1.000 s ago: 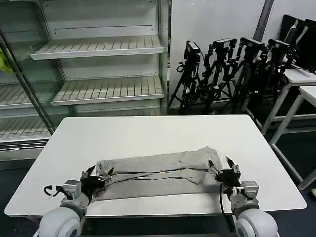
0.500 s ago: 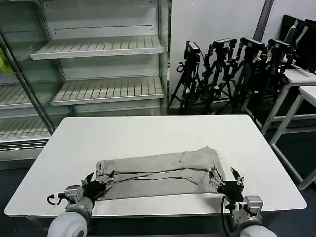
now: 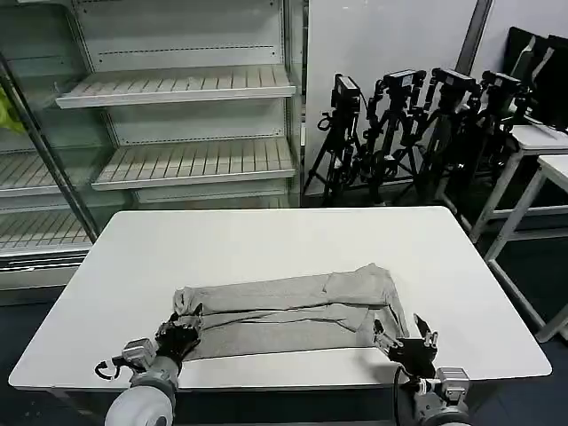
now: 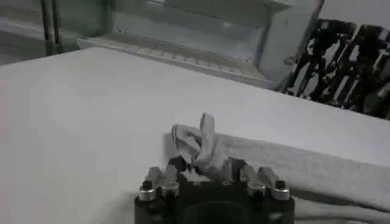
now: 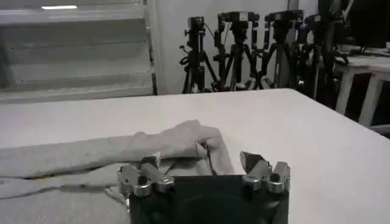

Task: Fold and organize the clothes.

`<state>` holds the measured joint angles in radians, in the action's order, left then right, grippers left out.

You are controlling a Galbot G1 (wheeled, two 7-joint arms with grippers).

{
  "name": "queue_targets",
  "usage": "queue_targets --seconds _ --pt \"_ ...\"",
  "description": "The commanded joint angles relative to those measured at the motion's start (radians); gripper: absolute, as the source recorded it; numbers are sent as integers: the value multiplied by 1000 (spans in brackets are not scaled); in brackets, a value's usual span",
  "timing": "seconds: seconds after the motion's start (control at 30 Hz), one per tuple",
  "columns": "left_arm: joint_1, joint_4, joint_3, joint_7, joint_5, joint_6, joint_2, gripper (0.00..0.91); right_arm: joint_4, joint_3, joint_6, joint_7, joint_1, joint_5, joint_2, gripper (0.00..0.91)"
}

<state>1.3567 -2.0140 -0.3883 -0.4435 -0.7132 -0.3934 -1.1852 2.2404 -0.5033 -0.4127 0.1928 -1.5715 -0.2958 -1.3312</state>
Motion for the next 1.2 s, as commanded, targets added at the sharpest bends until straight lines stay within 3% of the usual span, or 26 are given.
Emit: queue_targets --seconds 0.03,0.4,0.9,1.07,1.2 --pt "8 13 -2 -15 -35 47 -26 20 8 -3 3 2 -20 12 -23 907" --pt "1 -43 -143 -6 -202 10 50 20 18 -7 11 5 -30 21 -42 907" --pt "-37 45 -473 31 -529 -101 280 20 33 -23 11 7 -43 20 -43 907" --pt "-55 4 -469 15 -684 -144 276 20 38 -22 10 8 -54 25 -49 907" --pt "-71 -69 -391 -20 -852 -156 203 20 45 -21 11 8 -67 34 -63 907"
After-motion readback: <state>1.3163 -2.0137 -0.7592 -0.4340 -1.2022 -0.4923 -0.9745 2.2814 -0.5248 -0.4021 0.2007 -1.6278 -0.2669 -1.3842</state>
